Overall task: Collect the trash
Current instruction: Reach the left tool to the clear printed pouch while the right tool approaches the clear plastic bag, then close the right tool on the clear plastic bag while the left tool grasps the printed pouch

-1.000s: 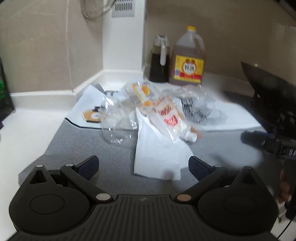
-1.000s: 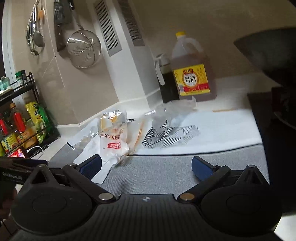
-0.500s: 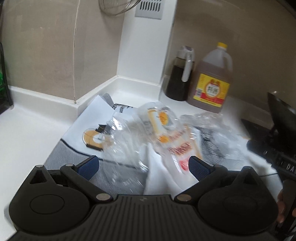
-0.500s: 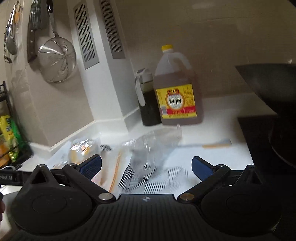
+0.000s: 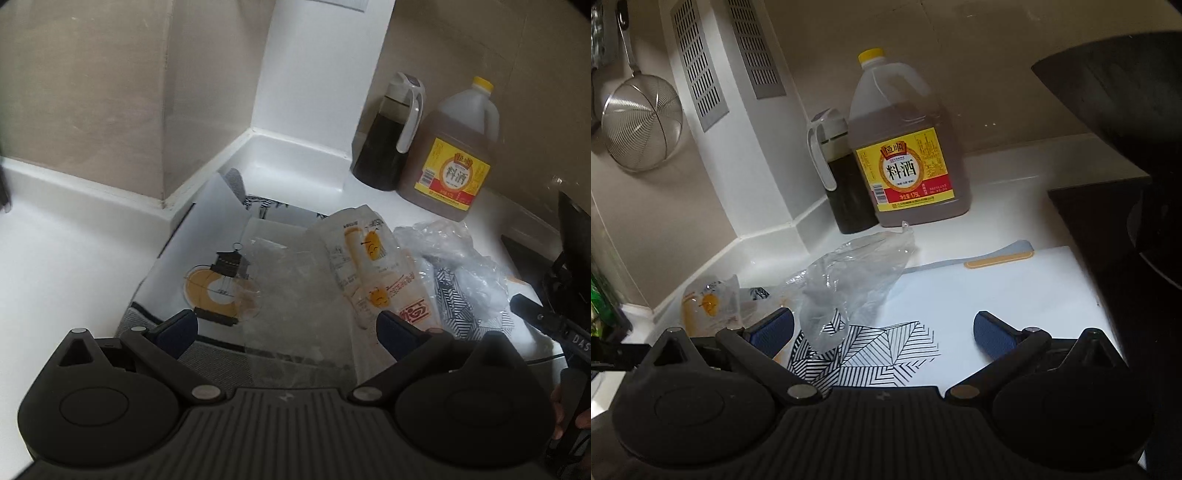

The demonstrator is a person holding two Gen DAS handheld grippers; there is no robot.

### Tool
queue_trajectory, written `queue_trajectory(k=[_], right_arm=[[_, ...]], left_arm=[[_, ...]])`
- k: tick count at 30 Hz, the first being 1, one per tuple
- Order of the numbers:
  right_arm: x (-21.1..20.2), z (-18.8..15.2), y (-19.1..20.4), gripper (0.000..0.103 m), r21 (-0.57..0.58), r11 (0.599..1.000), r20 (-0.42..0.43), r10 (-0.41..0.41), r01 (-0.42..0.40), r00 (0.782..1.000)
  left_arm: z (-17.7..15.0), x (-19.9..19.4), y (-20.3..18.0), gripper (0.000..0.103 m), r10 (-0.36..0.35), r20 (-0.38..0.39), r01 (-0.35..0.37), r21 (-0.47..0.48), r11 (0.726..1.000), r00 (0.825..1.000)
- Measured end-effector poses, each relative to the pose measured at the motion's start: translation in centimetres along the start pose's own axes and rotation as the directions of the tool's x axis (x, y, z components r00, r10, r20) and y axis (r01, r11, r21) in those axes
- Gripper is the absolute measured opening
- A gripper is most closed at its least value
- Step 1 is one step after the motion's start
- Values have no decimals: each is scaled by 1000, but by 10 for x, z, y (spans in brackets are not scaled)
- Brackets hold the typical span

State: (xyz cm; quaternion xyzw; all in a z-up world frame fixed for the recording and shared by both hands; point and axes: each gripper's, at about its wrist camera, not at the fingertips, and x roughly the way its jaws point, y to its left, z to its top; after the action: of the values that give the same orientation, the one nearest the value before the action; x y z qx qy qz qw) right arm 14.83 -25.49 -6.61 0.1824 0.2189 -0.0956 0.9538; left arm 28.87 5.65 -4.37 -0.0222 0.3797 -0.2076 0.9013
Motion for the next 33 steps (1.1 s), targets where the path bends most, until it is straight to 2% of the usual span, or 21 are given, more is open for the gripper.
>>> queue_trajectory(k=[8, 13, 18, 19, 20, 21, 22, 23, 24, 25, 26, 30, 33], right_arm=[[16, 5, 7, 103, -11, 999, -33, -37, 37, 999], [30, 7, 18, 103, -37, 999, -60, -29, 27, 998], [36, 2, 31, 103, -114, 993, 19, -5, 7, 1000], [39, 3, 31, 102, -111, 994, 3, 7, -6, 1000], [41, 3, 30, 98, -99, 994, -6, 36, -37, 999], [41, 3, 28, 82, -86, 994, -1, 70, -70, 998], [39, 4, 26, 56, -77, 992, 14, 106, -105, 994], [36, 3, 23, 41, -64, 988, 34, 143, -141, 989], [32, 2, 21, 15, -54, 987, 58, 156, -153, 986], [26, 2, 22, 2, -59, 990, 77, 131, -126, 988], [19, 0, 24, 2, -85, 991, 78, 110, -104, 991], [-33, -3, 23, 2, -149, 982, 87, 129, -115, 988], [-83, -3, 19, 2, -202, 970, 91, 153, -132, 984]], left_arm=[[11, -2, -20, 103, -45, 6, 45, -2, 999, 999], [11, 3, -34, 103, -63, -11, 63, 3, 998, 998], [7, 7, -48, 103, -97, 18, 97, -3, 995, 995], [5, 8, -52, 103, -100, 25, 100, 5, 995, 995], [3, 8, -55, 103, -97, 33, 96, 17, 995, 995], [1, 9, -59, 103, -96, 45, 94, 27, 995, 994], [-1, 10, -62, 103, -98, 56, 96, 32, 995, 994], [-3, 10, -64, 103, -102, 67, 99, 34, 994, 993], [-5, 11, -65, 103, -102, 74, 100, 33, 995, 992], [-6, 12, -66, 103, -98, 74, 96, 31, 995, 992], [-7, 13, -67, 103, -93, 74, 91, 27, 996, 993], [-6, 11, -67, 103, -65, 82, 65, 3, 998, 995], [0, 9, -69, 103, -81, 84, 86, -46, 995, 993]])
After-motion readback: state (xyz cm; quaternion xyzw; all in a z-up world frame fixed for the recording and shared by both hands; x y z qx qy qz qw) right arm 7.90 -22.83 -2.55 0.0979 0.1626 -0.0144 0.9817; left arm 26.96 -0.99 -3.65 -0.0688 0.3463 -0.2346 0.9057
